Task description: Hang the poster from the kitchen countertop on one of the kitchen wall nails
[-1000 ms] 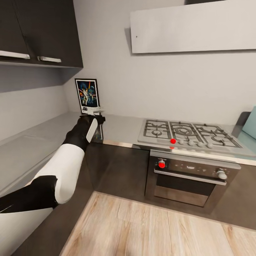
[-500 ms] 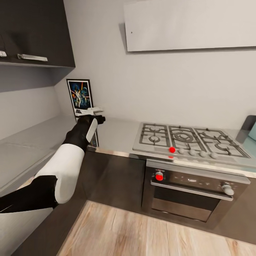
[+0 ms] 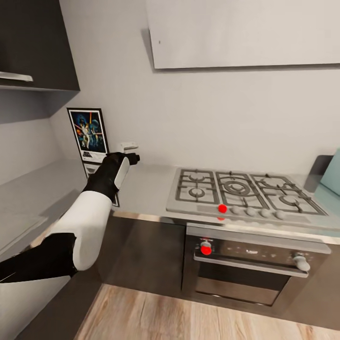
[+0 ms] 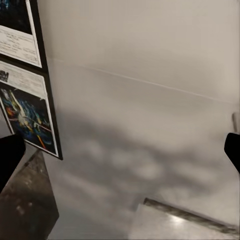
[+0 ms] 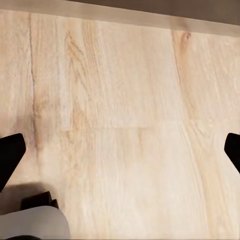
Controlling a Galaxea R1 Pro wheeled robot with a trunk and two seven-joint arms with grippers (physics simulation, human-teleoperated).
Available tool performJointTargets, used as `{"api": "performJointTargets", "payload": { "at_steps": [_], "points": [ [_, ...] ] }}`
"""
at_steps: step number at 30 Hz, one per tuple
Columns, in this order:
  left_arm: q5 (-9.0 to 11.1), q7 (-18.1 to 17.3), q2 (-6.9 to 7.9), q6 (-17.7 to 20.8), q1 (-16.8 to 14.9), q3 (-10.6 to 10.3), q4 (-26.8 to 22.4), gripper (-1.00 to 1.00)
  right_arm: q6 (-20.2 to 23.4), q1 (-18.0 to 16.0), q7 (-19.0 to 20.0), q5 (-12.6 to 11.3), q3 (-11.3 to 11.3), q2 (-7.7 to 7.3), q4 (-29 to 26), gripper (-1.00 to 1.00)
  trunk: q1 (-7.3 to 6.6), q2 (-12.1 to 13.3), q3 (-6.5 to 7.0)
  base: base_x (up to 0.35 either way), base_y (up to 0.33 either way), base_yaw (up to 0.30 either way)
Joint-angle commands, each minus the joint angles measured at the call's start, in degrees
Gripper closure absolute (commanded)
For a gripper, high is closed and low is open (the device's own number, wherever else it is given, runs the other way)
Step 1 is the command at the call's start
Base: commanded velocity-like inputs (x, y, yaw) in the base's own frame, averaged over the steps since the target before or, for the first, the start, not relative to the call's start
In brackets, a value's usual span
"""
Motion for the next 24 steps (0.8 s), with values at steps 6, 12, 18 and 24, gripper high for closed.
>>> {"api": "performJointTargets", "payload": {
  "at_steps": [6, 12, 18, 24],
  "points": [
    [-0.07, 0.04, -0.05, 0.35, -0.02, 0.23, -0.52, -1.00, -0.10, 0.02, -0.08, 0.16, -0.08, 0.01, 0.46, -1.00, 0.03, -0.02, -0.03, 0.232, 0.226, -0.013],
    [-0.16, 0.10, -0.05, 0.34, -0.02, 0.30, -0.57, -1.00, -0.09, 0.02, -0.08, 0.17, -0.01, -0.01, 0.47, -1.00, 0.03, -0.02, -0.03, 0.108, 0.109, 0.000],
    [-0.18, 0.11, -0.05, 0.36, -0.02, 0.43, -0.56, -1.00, -0.09, 0.02, -0.08, 0.17, 0.01, -0.02, 0.47, -1.00, 0.03, -0.02, -0.03, 0.236, 0.173, 0.000],
    [-0.23, 0.11, -0.05, 0.36, -0.02, 0.49, -0.62, -1.00, -0.09, 0.02, -0.08, 0.17, 0.00, -0.03, 0.53, -1.00, 0.03, -0.02, -0.03, 0.183, 0.074, 0.000]
  ]
}}
